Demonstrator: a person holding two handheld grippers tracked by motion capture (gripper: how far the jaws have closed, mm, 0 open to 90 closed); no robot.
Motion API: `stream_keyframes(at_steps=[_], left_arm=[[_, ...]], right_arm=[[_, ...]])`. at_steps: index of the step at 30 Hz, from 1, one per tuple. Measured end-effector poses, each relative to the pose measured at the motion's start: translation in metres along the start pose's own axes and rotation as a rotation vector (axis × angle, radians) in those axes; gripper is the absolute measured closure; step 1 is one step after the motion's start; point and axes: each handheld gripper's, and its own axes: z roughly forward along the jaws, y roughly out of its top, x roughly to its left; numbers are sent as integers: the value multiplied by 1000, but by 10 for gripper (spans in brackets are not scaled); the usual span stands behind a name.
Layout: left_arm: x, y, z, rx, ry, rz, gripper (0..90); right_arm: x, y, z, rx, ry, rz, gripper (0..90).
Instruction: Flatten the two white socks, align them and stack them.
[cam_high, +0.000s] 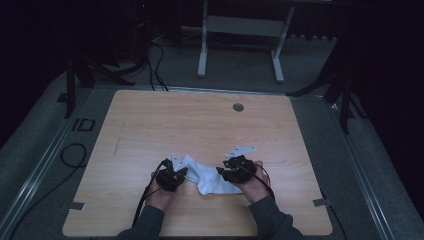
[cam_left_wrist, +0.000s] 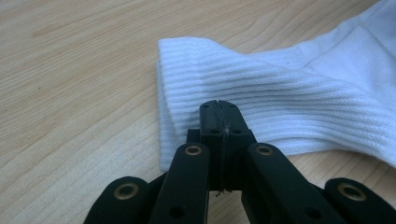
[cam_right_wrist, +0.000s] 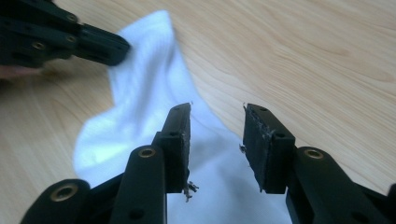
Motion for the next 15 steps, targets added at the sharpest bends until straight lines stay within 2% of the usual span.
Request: stream_keyframes(at_steps=[15], left_arm=[[0, 0, -1, 2, -1, -4, 898]], right_arm=[[-33, -18, -30, -18, -74, 64, 625]])
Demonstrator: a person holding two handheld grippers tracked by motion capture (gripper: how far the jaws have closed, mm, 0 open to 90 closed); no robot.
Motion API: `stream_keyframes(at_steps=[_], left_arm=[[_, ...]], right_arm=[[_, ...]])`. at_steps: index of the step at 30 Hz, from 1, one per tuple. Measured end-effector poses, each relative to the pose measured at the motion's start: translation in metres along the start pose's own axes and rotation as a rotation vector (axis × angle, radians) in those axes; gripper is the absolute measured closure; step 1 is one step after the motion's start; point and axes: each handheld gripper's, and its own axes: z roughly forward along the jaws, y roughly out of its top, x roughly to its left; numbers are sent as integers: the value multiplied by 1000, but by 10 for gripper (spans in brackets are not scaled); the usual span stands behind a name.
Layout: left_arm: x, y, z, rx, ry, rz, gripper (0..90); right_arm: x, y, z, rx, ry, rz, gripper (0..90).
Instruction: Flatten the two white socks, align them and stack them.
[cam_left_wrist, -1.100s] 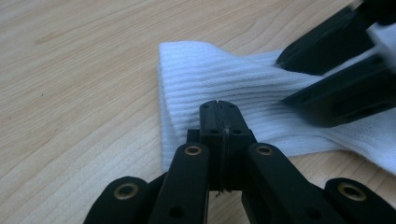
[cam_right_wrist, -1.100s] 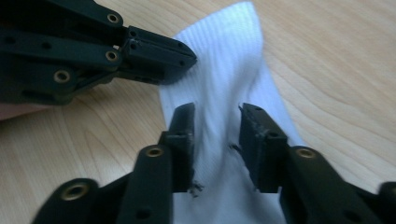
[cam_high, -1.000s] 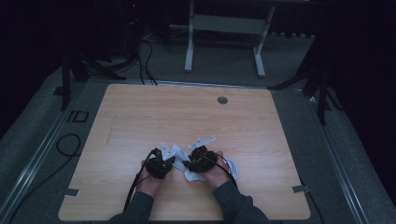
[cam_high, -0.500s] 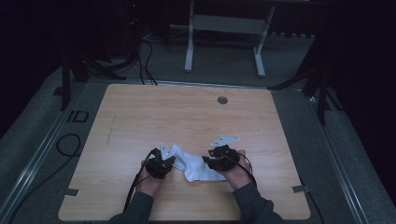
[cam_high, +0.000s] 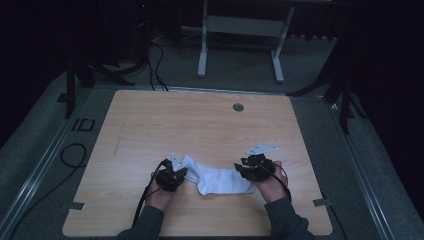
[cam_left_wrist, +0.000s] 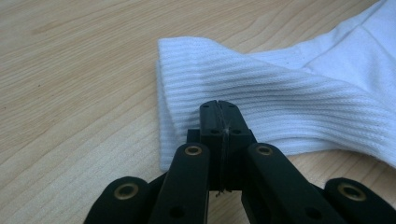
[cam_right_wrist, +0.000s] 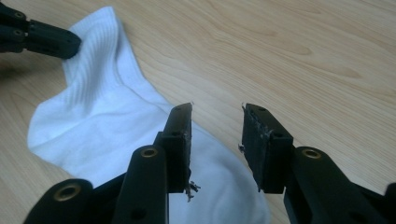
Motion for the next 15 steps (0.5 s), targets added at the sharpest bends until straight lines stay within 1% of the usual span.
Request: stream_keyframes(at_steps=[5, 10, 15], left_arm=[[0, 0, 0, 5, -1, 3, 898], [0, 0, 0, 6, -1, 2, 897], [1, 0, -1, 5, -3, -1, 898]], right_arm=[[-7, -3, -5, -3, -11, 14, 625], [-15, -11, -11, -1, -21, 41, 629], [-19, -16, -13, 4, -17, 58, 630]])
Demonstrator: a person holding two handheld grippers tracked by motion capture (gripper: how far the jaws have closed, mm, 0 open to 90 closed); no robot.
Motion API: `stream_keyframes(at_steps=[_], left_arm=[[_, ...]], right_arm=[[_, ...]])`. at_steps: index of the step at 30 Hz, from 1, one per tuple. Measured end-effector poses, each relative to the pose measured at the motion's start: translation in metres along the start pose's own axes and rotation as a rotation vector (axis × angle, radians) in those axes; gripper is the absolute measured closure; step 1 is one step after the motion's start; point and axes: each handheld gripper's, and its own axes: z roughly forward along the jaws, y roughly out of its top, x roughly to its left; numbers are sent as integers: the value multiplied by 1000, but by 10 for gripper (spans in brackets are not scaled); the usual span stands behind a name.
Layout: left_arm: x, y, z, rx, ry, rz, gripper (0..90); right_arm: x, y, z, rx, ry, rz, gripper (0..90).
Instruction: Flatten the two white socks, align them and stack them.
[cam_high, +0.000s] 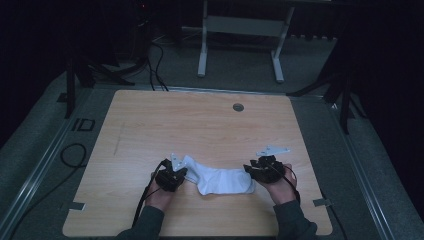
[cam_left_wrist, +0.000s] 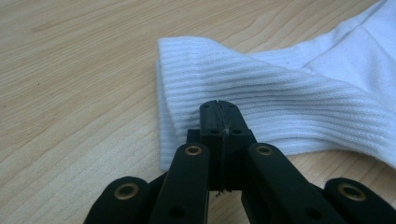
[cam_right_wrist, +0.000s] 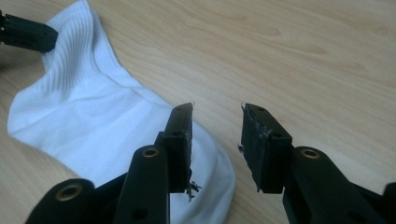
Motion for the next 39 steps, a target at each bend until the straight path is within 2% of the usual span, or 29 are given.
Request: stream_keyframes(at_steps=[6, 7, 9, 10, 11, 12, 20, 25, 32, 33, 34, 35, 39], left_arm=[[0, 0, 0, -1, -1, -2, 898], [0, 0, 0, -1, -3, -4, 898], [0, 0, 0, -2, -4, -5, 898], [0, 0, 0, -2, -4, -5, 898], [1, 0, -1, 1, -6, -6, 898], [1, 0, -1, 1, -6, -6, 898], [2, 0, -1, 8, -19, -9, 898], [5, -1, -3, 20, -41, -17, 897], [8, -1, -4, 26, -62, -37, 897], [8, -1, -4, 24, -62, -39, 897], [8, -1, -4, 24, -62, -39, 897], [8, -2, -5, 24, -59, -39, 896], [7, -2, -5, 27, -52, -44, 894]], right_arm=[[1, -12, 9, 47, 34, 15, 626], [2, -16, 16, 80, 46, 17, 685], [2, -20, 21, 107, 38, 14, 822], [2, -20, 21, 107, 38, 14, 822], [1, -22, 21, 107, 23, 8, 875], [0, -23, 21, 108, 20, 12, 877], [-14, -27, 9, 76, -6, 51, 879], [-21, -30, 1, 58, 0, 65, 878], [-22, -31, -2, 47, 21, 71, 871], [-22, -31, -2, 48, 33, 75, 832], [-22, -31, -2, 48, 33, 75, 832], [-21, -31, -3, 42, 33, 69, 755], [-22, -31, -6, 17, 22, 75, 694]])
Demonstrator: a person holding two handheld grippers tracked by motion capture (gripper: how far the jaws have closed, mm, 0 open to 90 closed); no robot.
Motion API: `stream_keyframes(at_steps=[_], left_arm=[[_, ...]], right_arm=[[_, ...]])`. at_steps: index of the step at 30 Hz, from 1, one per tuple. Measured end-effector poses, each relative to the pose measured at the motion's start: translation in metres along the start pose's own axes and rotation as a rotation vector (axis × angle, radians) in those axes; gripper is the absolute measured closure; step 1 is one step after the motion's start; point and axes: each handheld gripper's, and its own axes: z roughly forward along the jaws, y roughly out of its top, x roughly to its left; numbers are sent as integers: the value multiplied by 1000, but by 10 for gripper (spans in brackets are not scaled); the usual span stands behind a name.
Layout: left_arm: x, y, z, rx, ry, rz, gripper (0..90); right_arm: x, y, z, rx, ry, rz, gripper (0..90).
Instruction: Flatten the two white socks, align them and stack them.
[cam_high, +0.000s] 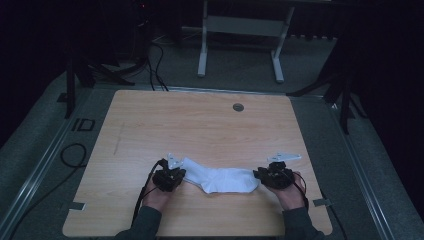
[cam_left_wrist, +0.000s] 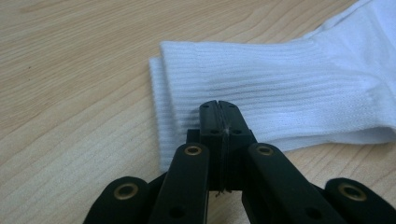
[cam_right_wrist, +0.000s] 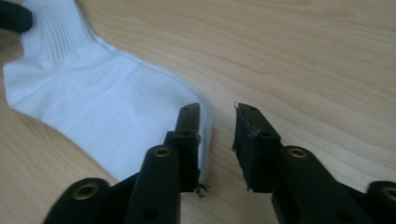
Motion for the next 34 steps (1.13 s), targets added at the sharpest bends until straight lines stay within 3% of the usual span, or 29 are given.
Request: stream_keyframes(at_steps=[2, 15, 26, 34], left_arm=[[-1, -1, -1, 3, 0, -9, 892], [2, -2, -5, 6, 4, -13, 836], [7, 1, -17, -34, -20, -19, 731], [19, 1, -29, -67, -4, -49, 714]], right_arm=[[-3, 1, -5, -24, -10, 9, 664], [-9, 1, -10, -51, -21, 25, 636], [-18, 2, -12, -63, -33, 45, 634], [-22, 1, -14, -69, -39, 53, 634]])
